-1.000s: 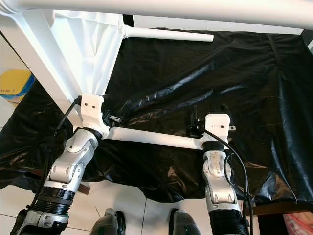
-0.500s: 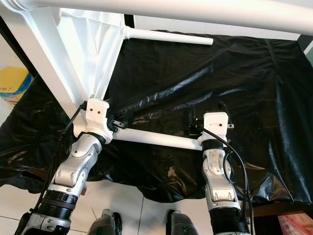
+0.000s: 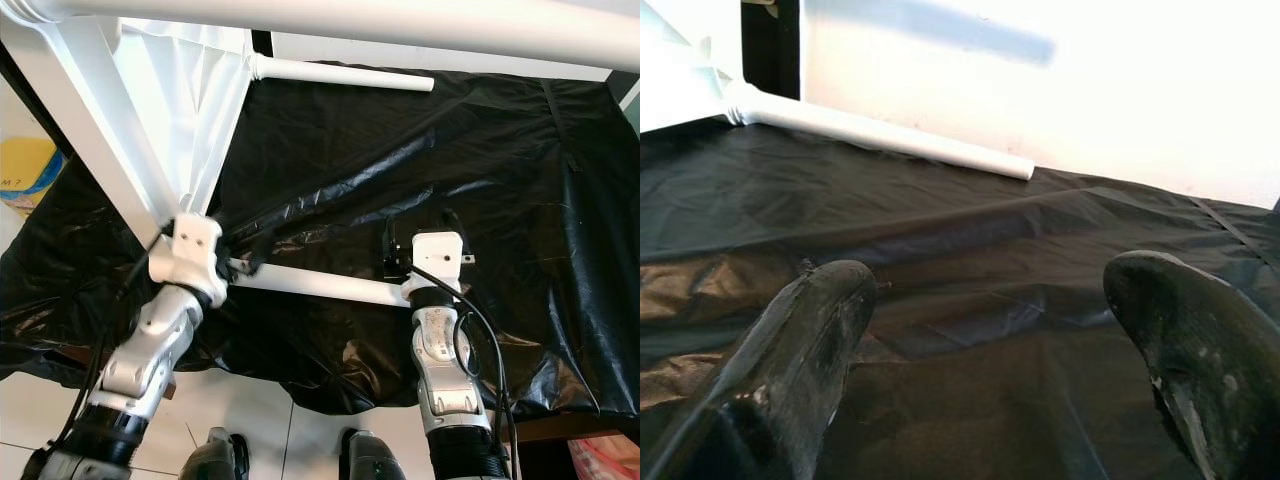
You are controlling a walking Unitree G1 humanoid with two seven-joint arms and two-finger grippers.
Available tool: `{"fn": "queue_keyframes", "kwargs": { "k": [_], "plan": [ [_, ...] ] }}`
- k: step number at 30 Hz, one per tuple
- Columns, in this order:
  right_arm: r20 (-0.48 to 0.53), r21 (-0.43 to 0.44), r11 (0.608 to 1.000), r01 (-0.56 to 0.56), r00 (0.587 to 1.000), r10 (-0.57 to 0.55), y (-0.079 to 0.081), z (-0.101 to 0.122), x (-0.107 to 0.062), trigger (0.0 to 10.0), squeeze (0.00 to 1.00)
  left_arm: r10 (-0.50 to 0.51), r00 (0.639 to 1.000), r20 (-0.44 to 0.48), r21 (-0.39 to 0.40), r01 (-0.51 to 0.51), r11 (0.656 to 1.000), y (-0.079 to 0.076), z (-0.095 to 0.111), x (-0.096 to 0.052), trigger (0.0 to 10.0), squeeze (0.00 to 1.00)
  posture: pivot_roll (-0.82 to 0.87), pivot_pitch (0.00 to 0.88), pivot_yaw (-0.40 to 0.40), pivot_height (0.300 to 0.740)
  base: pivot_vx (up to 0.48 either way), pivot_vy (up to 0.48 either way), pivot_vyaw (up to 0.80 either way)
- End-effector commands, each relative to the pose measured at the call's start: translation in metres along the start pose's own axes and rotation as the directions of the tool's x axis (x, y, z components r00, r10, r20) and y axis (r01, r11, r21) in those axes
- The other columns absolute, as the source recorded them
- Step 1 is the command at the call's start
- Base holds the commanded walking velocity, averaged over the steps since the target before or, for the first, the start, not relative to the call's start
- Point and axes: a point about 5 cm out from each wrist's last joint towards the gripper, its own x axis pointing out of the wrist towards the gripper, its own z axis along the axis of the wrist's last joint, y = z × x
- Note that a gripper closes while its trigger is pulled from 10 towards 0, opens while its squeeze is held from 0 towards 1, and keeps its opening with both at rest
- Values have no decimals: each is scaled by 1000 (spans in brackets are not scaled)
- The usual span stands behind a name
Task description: Building children table
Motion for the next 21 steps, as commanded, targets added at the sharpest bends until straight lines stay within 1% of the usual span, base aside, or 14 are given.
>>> {"fn": "queue_keyframes", "kwargs": {
  "k": [1, 9, 15, 16, 21],
  "plan": [
    [-8, 8, 1000, 2, 1000, -2, 0, -3, -2, 10000, 0, -91, 996, -11, 14, 91, 996, -9, -1, 0, 10000, 0, 28, 141, -15, 740, 0, 0, 0],
    [-2, 19, 1000, -9, 1000, 9, 6, -3, -2, 10000, 0, -58, 998, -8, 21, 58, 998, -3, 1, 3, 10000, 0, 31, 136, -11, 740, 0, 0, 0],
    [-3, 21, 1000, -14, 1000, 14, 8, -3, -5, 10000, 0, -47, 999, -4, 23, 48, 999, -2, 3, 1, 10000, 0, 34, 142, -10, 740, 0, 0, 0],
    [-10, 30, 999, -15, 1000, 16, 10, -4, -8, 10000, 0, -41, 999, -1, 19, 41, 999, -1, 4, 0, 10000, 0, 37, 146, -9, 740, 0, 0, 0],
    [-17, 47, 999, -14, 1000, 15, 11, -5, -9, 10000, 0, -34, 999, 2, 14, 34, 999, 1, 4, 0, 10000, 0, 40, 146, -11, 740, 0, 0, 0]
  ]
}}
